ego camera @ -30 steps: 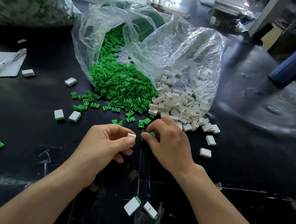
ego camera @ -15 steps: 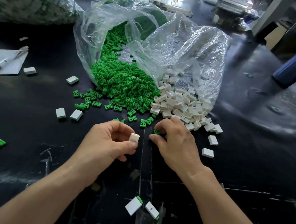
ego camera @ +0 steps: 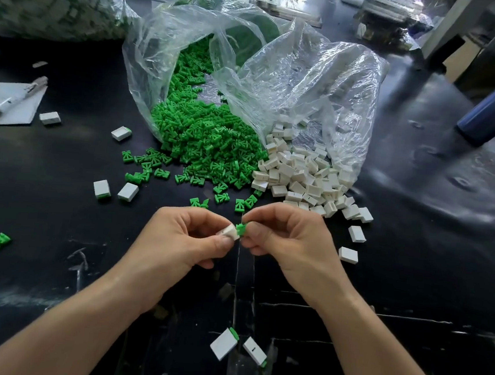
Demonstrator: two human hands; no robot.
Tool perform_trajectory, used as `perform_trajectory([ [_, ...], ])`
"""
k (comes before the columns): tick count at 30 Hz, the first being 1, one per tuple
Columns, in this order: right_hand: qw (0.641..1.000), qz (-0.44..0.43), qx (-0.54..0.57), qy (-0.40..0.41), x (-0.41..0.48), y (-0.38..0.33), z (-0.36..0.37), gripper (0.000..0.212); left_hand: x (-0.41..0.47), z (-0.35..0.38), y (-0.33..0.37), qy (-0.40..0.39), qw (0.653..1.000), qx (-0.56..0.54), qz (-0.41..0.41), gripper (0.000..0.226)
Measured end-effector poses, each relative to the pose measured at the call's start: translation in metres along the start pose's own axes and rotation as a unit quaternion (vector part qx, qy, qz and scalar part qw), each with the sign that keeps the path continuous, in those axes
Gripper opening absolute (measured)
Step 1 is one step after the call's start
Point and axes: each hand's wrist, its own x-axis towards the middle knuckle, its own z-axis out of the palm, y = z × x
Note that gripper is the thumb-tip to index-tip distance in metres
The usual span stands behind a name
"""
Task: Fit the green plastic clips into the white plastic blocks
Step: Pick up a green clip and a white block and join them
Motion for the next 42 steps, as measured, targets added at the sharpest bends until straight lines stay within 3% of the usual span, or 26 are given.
perform_trajectory([
  [13,0.998,0.02,-0.037,-0.037,0.0,0.002,-0.001,0.022,-0.001,-0.001,0.002,-0.017,1.0,-0.011,0.02,0.02],
  [16,0.991,0.028,-0.118,-0.055,-0.001,0.004,0.001,0.022,-0.001,-0.002,0.001,-0.014,1.0,-0.002,0.02,0.018],
  [19,0.97,-0.017,-0.227,-0.079,-0.003,0.001,0.001,0.026,-0.001,-0.003,0.0,-0.034,0.999,0.005,0.014,0.007],
  [23,0.952,-0.071,-0.274,-0.114,-0.004,-0.003,-0.003,0.018,-0.002,-0.005,0.001,-0.063,0.996,0.05,0.043,0.004],
  [27,0.906,-0.125,-0.377,-0.148,-0.005,-0.005,-0.002,0.015,-0.002,-0.007,-0.004,-0.064,0.985,0.141,0.078,0.017],
  [35,0.846,-0.164,-0.47,-0.191,-0.007,-0.006,0.0,0.018,-0.005,-0.005,-0.004,-0.069,0.96,0.248,0.11,0.017],
  [37,0.855,-0.166,-0.458,-0.178,-0.007,-0.007,-0.001,0.014,-0.005,-0.004,-0.002,-0.07,0.968,0.217,0.106,0.017],
  [40,0.915,-0.159,-0.352,-0.119,-0.006,-0.009,-0.005,0.017,-0.004,-0.004,0.005,-0.071,0.991,0.074,0.085,0.004],
  [42,0.932,-0.158,-0.312,-0.093,-0.006,-0.009,-0.005,0.018,-0.004,-0.003,0.006,-0.064,0.995,0.019,0.071,0.013],
])
